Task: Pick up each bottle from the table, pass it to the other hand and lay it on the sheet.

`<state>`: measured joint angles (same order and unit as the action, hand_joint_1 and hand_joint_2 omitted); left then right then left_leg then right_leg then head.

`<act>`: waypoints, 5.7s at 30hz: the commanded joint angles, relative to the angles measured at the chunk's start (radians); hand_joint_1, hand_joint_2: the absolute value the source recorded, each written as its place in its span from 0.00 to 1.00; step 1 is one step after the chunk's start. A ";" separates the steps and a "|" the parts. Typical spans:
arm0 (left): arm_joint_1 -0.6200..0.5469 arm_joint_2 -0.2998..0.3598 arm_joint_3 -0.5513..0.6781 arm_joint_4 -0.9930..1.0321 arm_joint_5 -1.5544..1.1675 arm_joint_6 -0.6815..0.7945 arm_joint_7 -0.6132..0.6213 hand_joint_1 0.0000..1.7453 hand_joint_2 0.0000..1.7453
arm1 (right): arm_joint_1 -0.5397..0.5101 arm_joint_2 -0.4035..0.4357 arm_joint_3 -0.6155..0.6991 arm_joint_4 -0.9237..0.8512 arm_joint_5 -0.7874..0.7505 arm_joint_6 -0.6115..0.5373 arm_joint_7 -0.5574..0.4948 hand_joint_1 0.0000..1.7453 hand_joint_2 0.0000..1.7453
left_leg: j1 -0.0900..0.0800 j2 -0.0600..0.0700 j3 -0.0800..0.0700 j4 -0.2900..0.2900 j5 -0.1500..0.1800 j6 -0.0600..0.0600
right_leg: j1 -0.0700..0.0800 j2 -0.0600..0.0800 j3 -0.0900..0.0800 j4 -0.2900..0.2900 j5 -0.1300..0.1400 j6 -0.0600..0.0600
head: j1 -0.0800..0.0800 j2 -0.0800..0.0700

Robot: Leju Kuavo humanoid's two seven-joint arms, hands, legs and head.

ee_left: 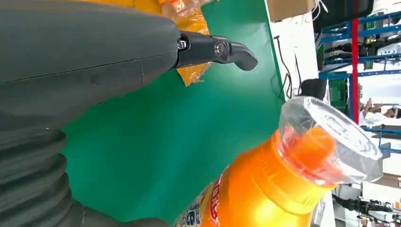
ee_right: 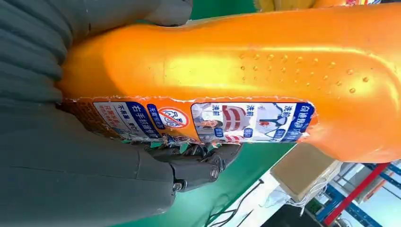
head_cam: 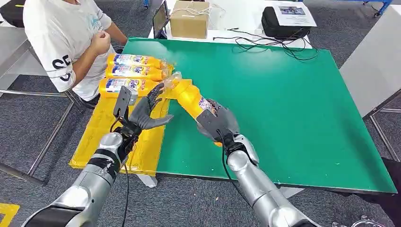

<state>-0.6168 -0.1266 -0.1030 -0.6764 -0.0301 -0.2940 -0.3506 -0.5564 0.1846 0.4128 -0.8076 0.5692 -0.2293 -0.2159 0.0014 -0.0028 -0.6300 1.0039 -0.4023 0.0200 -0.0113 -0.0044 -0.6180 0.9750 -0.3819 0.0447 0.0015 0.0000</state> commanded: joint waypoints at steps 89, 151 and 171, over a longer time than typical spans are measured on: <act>-0.035 0.157 0.128 -0.019 -0.073 0.386 -0.186 1.00 1.00 | 0.062 -0.057 -0.078 -0.139 -0.071 0.009 -0.052 0.00 1.00 | 0.001 -0.001 0.001 0.001 -0.002 -0.002 | 0.001 -0.001 0.001 0.001 -0.003 -0.002 | 0.000 0.000; -0.163 0.284 -0.376 0.285 -0.981 0.318 -0.182 0.00 1.00 | 0.005 -0.109 -0.009 -0.073 -0.140 0.194 -0.071 0.00 1.00 | 0.001 0.000 0.000 0.000 -0.001 -0.002 | 0.001 0.000 -0.001 0.001 -0.002 -0.001 | 0.000 0.000; 0.022 0.312 0.121 -0.107 -0.503 0.287 -0.295 0.00 1.00 | 0.098 -0.116 -0.060 -0.141 -0.154 0.159 -0.085 0.00 1.00 | 0.001 0.000 0.000 0.000 -0.002 -0.002 | 0.001 -0.001 0.000 0.001 -0.003 -0.002 | 0.000 0.000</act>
<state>-0.6424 0.2312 -0.2181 -0.6177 -0.5973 -0.0294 -0.6703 -0.4721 0.0721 0.3735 -0.9430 0.4101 -0.0595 -0.3002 0.0017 -0.0027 -0.6334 1.0037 -0.4016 0.0191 -0.0111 -0.0042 -0.6223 0.9760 -0.3822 0.0441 0.0019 0.0000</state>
